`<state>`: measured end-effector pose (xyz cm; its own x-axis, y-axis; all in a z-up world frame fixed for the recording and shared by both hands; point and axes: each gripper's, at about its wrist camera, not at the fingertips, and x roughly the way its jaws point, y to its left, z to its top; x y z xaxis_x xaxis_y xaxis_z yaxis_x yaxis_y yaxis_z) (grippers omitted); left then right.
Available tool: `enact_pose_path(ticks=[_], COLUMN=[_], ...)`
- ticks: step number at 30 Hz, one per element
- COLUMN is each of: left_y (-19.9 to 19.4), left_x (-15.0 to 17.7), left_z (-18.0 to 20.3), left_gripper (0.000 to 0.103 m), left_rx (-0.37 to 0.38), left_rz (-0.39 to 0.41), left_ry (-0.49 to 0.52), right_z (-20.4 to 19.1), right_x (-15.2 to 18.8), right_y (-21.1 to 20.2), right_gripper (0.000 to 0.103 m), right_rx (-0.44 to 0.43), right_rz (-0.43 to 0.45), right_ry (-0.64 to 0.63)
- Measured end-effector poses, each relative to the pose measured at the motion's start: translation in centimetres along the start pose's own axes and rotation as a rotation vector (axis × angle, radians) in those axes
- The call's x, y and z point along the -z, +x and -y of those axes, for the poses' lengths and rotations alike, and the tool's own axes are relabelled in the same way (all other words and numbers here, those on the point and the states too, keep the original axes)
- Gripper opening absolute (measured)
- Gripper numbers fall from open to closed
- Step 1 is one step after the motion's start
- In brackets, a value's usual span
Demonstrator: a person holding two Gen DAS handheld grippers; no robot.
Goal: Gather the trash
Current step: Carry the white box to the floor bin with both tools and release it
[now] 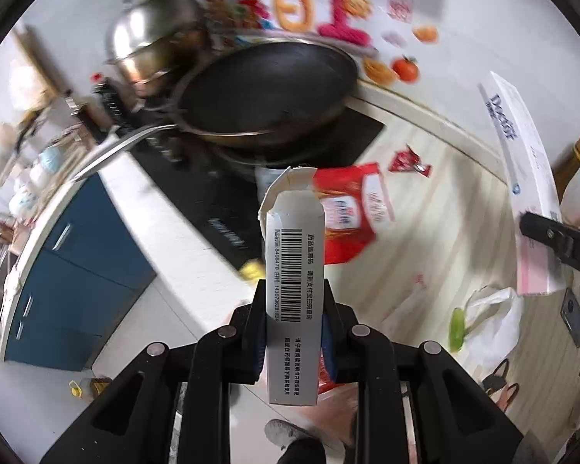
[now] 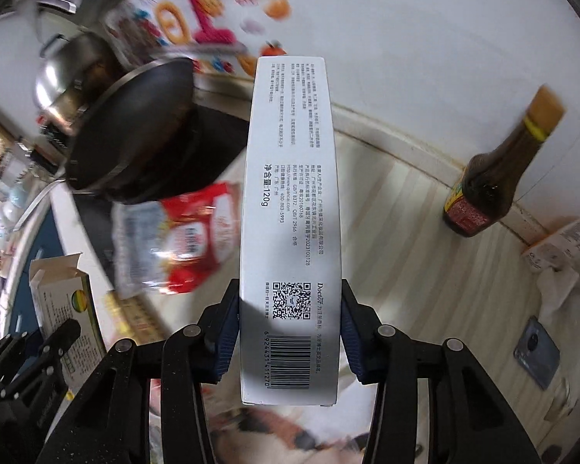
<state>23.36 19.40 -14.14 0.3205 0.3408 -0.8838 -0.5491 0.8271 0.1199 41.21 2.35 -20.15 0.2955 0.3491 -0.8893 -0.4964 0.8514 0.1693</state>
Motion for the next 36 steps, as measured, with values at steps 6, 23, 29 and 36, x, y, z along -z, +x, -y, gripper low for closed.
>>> enact_pose_path(ticks=[6, 23, 29, 36], left_y=[-2.2, 13.3, 29.0, 45.6], left_x=[6.2, 37.9, 51.2, 59.6], left_z=[-10.8, -38.8, -43.3, -47.1], left_gripper=[0.020, 0.020, 0.020, 0.020], left_rx=[-0.073, -0.257, -0.164, -0.011], left_rz=[-0.002, -0.387, -0.572, -0.664], left_ry=[-0.157, -0.757, -0.930, -1.057], right_z=[-8.1, -40.0, -45.7, -48.2], right_x=[5.8, 36.1, 48.9, 57.0], right_y=[-2.6, 13.9, 29.1, 47.5], right_gripper=[0.048, 0.048, 0.048, 0.048], right_rx=[-0.075, -0.217, -0.218, -0.143], right_rz=[-0.010, -0.424, -0.667, -0.891], right_ry=[-0.090, -0.742, -0.871, -0.922])
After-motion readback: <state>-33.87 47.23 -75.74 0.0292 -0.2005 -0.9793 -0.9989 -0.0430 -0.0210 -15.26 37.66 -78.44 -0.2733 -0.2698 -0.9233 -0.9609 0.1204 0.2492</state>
